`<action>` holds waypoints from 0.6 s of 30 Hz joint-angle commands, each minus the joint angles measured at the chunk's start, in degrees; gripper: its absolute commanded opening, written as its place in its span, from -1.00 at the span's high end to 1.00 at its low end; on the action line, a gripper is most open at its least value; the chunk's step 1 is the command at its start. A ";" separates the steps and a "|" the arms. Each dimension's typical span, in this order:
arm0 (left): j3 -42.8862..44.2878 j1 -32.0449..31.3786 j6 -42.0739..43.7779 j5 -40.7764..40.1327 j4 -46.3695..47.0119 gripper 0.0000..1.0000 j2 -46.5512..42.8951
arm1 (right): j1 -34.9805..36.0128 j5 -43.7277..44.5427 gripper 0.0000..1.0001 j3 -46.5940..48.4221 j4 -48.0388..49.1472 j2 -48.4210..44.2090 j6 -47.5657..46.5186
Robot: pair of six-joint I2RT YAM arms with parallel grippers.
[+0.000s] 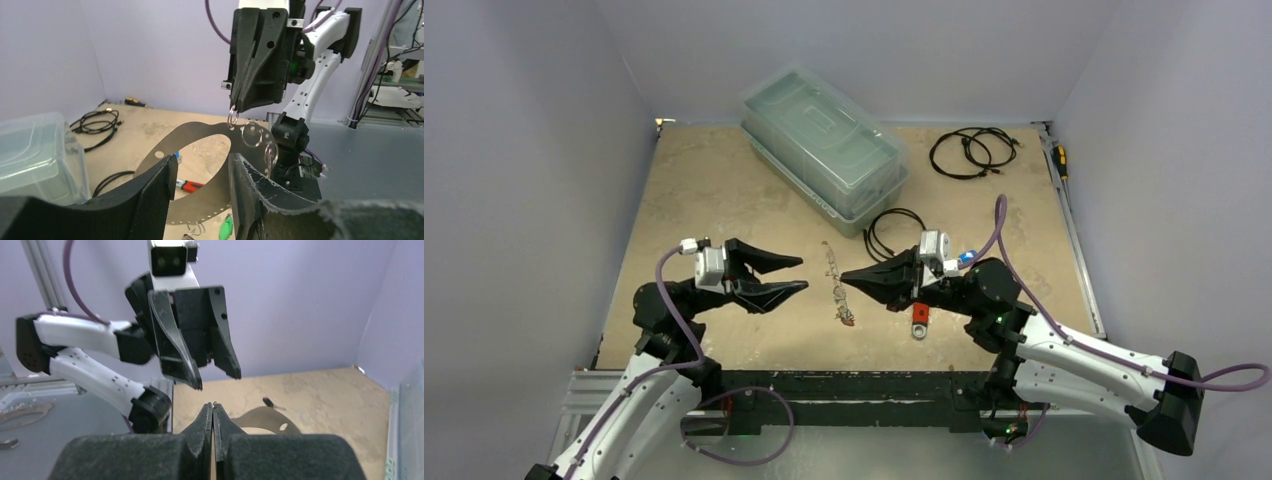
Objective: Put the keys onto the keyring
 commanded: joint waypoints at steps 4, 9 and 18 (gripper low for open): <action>-3.29 -0.69 -7.10 4.30 17.23 0.20 0.83 | 0.47 -4.73 1.00 0.59 14.39 3.00 3.66; -3.57 -1.31 -7.45 4.42 17.72 0.29 1.18 | 0.73 -5.69 1.00 1.31 16.94 5.63 4.44; -3.75 -2.13 -7.15 4.40 17.19 0.37 2.25 | 1.42 -6.92 1.00 2.80 18.77 8.66 5.23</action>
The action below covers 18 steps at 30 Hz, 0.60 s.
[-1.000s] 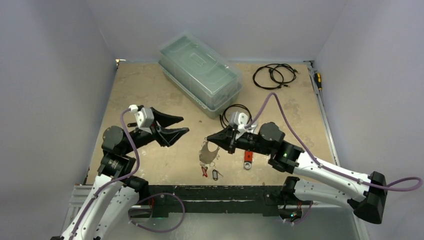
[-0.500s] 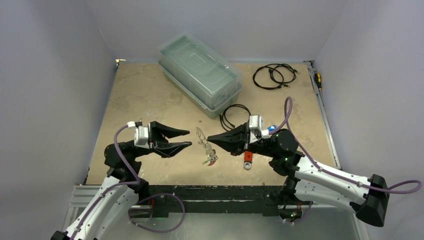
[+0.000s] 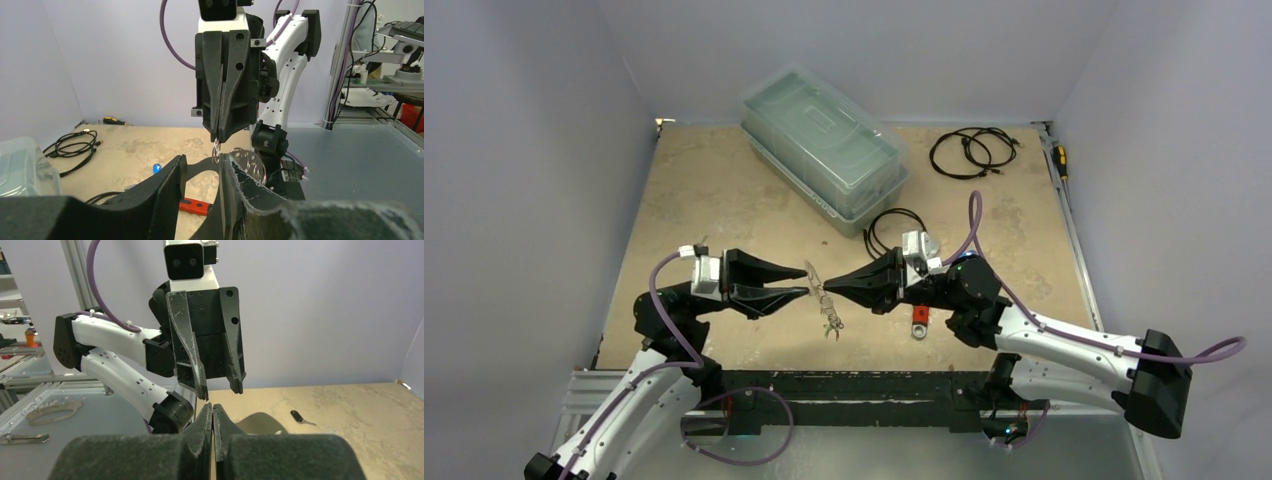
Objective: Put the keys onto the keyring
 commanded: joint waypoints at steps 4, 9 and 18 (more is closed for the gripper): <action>-0.38 -0.63 0.18 0.52 1.64 0.42 0.73 | 0.63 -1.53 1.00 3.62 6.26 0.97 0.91; -0.32 -0.76 0.66 0.25 0.93 0.43 0.99 | 0.63 -1.91 1.00 4.60 6.60 2.25 0.82; -0.07 -1.06 2.05 -0.14 -1.15 0.48 1.33 | 0.98 -2.39 1.00 5.27 8.07 3.42 1.26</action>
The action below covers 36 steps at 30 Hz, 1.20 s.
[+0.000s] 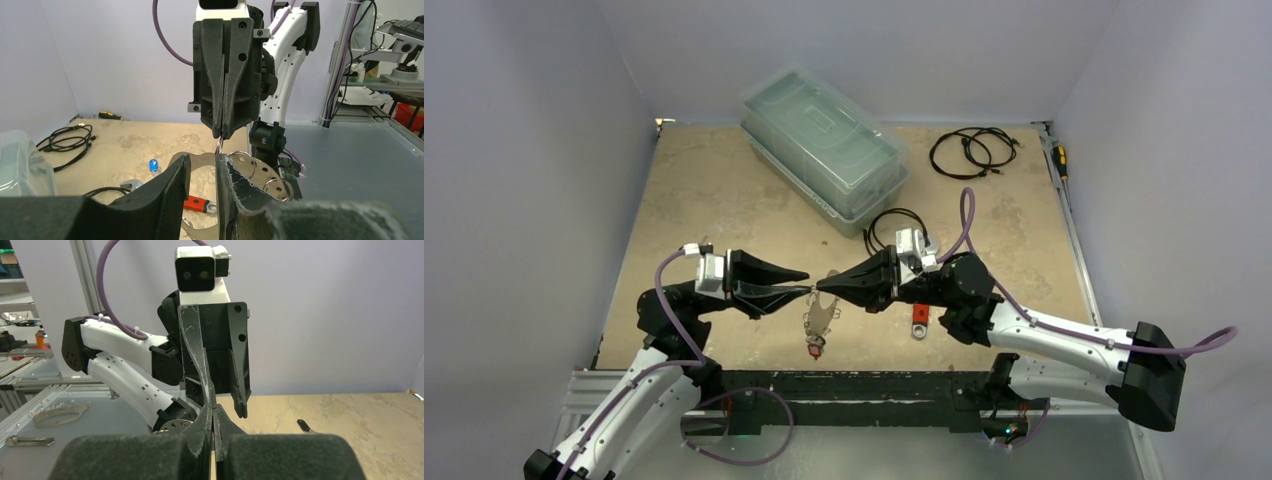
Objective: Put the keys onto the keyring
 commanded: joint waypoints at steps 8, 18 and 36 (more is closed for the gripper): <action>0.22 -0.67 1.97 0.04 -0.56 0.52 0.54 | 0.54 -1.56 1.00 4.74 5.88 1.08 0.63; 0.14 -0.89 1.96 0.47 -0.39 0.51 0.06 | 0.63 -0.89 1.00 4.78 6.62 3.18 0.63; 12.69 -0.72 31.16 -39.71 -43.60 0.07 -3.76 | 0.71 17.92 -0.02 10.97 -37.48 7.06 -8.20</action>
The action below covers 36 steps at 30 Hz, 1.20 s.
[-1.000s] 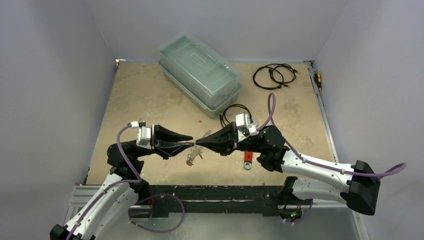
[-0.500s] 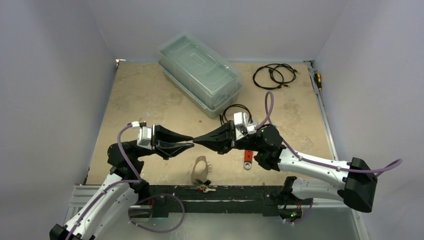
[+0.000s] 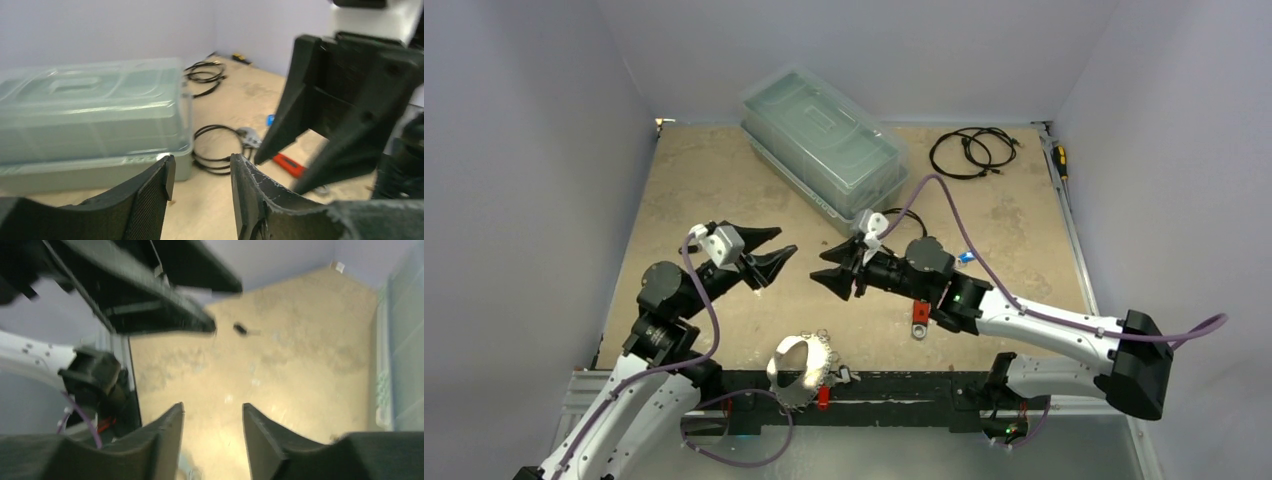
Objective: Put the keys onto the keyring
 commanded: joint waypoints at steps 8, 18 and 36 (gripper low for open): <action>2.37 0.86 7.69 -31.30 -11.54 -0.01 -5.07 | 4.27 -13.93 -0.65 2.06 -18.68 6.24 -6.23; 2.94 1.41 7.87 -31.71 -12.27 0.01 -4.48 | 12.26 -13.30 -0.64 1.98 -12.86 16.43 -3.80; 3.12 1.55 8.01 -31.63 -12.91 0.03 -4.79 | 15.74 3.86 -0.98 15.20 -18.09 36.61 -18.32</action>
